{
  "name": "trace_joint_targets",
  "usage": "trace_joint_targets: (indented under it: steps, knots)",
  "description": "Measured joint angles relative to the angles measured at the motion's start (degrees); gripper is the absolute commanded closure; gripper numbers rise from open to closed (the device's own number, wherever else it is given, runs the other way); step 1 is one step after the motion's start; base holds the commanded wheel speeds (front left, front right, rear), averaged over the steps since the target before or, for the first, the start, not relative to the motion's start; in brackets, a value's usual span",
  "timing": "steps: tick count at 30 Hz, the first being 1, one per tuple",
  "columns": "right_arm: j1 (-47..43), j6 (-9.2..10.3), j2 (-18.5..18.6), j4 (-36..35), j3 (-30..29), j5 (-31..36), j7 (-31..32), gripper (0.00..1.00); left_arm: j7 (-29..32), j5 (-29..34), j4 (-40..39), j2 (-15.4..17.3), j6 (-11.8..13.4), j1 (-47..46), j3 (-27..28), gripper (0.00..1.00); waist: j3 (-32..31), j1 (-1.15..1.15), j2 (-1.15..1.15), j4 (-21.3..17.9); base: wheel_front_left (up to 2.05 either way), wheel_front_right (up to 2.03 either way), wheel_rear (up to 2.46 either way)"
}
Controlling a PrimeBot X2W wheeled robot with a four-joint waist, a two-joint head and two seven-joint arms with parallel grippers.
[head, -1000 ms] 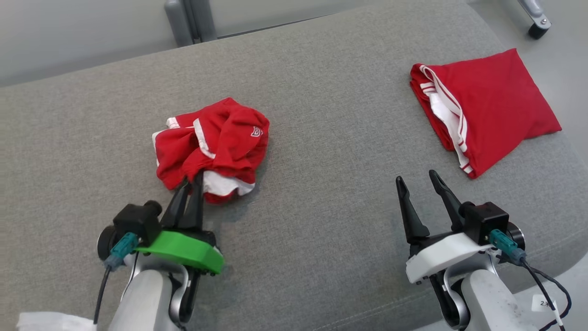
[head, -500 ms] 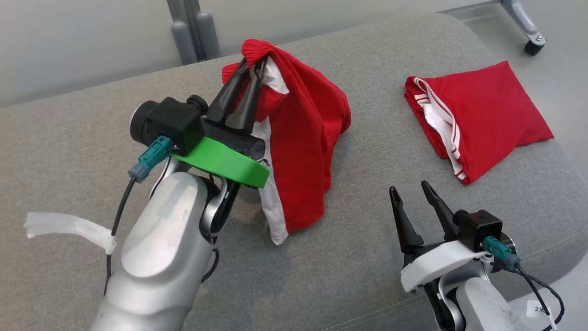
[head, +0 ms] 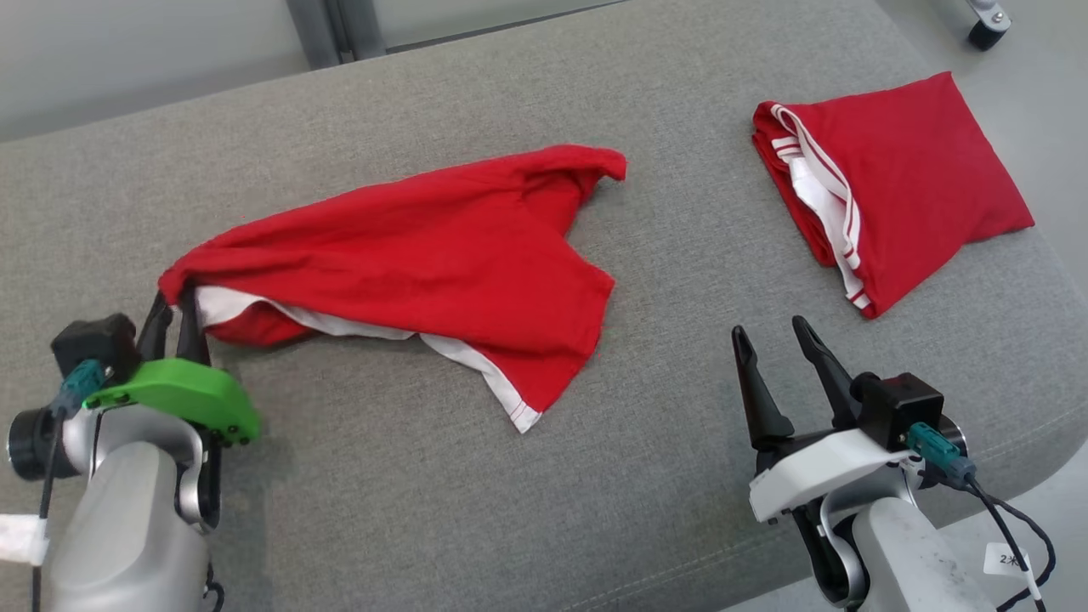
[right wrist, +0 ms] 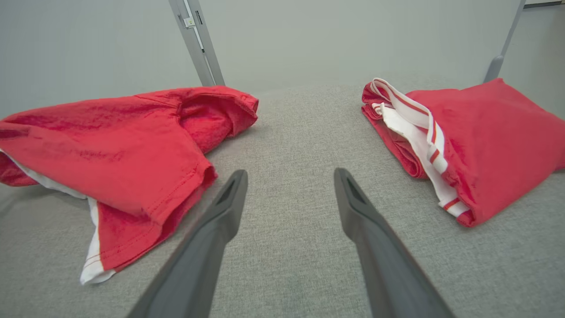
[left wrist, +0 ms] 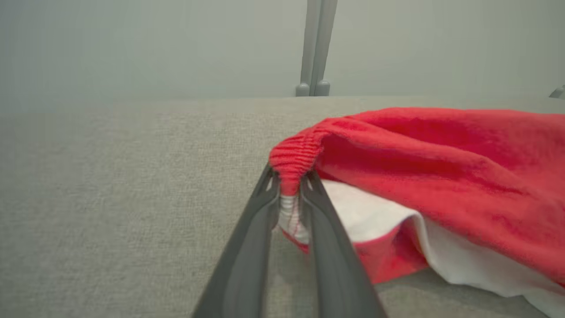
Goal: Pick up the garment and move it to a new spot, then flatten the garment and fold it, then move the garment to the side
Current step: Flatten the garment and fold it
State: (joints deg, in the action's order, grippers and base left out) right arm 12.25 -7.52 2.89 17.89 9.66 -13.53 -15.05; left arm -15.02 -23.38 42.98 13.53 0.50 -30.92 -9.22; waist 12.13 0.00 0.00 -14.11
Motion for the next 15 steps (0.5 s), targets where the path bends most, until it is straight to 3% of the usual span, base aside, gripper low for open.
trace_joint_targets:
  steps: [1, 7, 15]
  knots:
    - [0.1, 0.00, 0.0, 0.0, -0.1, 0.2, 0.0, 0.00, 0.0, 0.1, 0.4, 0.3, 0.1, 0.8, 1.0, 0.00, 0.3, 0.00, 0.00, 0.2, 0.00, 0.00, 0.00]
    - [0.4, 0.00, 0.0, 0.2, 0.1, 1.1, 0.0, 0.00, 0.0, 1.9, -1.4, -0.4, 1.0, 6.0, 5.7, 0.00, 0.7, 0.00, 0.00, 2.4, 0.00, 0.00, 0.00]
    - [0.5, 0.00, 0.0, 0.8, 2.4, 1.2, 0.0, 0.00, 0.0, 6.1, -11.7, -6.7, -0.7, 14.2, 11.4, 0.00, -1.0, 0.00, 0.00, 6.2, 0.00, 0.00, 0.00]
